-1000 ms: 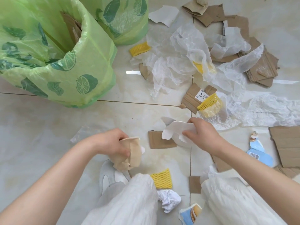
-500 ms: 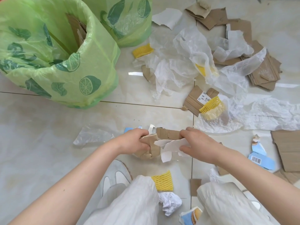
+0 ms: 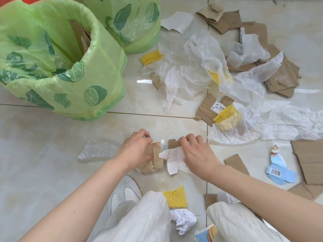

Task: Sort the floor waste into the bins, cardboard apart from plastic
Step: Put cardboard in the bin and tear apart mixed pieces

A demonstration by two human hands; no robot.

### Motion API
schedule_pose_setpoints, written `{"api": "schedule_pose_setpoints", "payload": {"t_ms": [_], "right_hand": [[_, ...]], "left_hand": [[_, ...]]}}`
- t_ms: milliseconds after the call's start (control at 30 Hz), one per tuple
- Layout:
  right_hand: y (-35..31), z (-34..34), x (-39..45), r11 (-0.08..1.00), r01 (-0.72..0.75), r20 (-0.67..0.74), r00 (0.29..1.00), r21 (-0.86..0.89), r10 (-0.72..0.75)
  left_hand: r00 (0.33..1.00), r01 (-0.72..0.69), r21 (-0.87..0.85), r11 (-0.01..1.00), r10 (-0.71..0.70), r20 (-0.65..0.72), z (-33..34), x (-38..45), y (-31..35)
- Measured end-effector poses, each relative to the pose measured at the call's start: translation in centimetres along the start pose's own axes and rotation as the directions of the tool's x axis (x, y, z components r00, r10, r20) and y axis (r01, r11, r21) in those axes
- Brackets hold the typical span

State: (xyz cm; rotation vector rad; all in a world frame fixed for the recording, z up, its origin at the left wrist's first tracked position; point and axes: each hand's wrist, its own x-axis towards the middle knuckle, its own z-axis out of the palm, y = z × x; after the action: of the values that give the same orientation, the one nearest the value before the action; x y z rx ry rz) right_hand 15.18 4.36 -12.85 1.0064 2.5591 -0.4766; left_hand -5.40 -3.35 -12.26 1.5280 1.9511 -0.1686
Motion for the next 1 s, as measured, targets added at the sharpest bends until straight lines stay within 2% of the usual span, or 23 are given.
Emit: {"api": "schedule_pose_setpoints", "payload": {"t_ms": [133,233,367,500,667,833,1000], "right_hand": [[0.3,-0.4,0.3,0.986,-0.094,0.057,0.995,0.14,0.087],[0.8,-1.0,0.4,0.964,-0.129,0.11,0.988,0.233,0.106],[1.4,-1.4,0.7,0.937,-0.153,0.139,0.984,0.314,0.113],[1.8,-3.2,1.5,0.884,-0.155,0.155,0.983,0.44,0.095],[1.8,-8.9,2.9,0.845,-0.151,0.0,0.985,0.513,0.175],[-0.3,-17.3,4.2,0.815,0.022,-0.202,0.972,0.579,0.117],[-4.2,-24.0,5.6,0.823,0.208,-0.429,0.902,0.529,0.047]], "left_hand": [[0.997,0.06,-0.093,0.994,-0.055,0.05,0.2,0.0,0.0],[0.997,0.078,-0.219,0.973,-0.074,0.027,-0.2,-0.5,-0.4],[0.982,0.136,-0.471,0.872,-0.181,-0.052,-1.2,-1.3,-1.3],[0.951,0.135,-0.63,0.764,-0.279,-0.134,-2.6,-1.9,-1.9],[0.876,0.089,-0.715,0.693,-0.397,-0.276,-6.1,-2.9,-1.3],[0.775,-0.118,-0.695,0.709,-0.371,-0.511,-14.1,-5.2,0.4],[0.648,-0.259,-0.681,0.685,-0.4,-0.648,-21.0,-6.8,0.5]]}}
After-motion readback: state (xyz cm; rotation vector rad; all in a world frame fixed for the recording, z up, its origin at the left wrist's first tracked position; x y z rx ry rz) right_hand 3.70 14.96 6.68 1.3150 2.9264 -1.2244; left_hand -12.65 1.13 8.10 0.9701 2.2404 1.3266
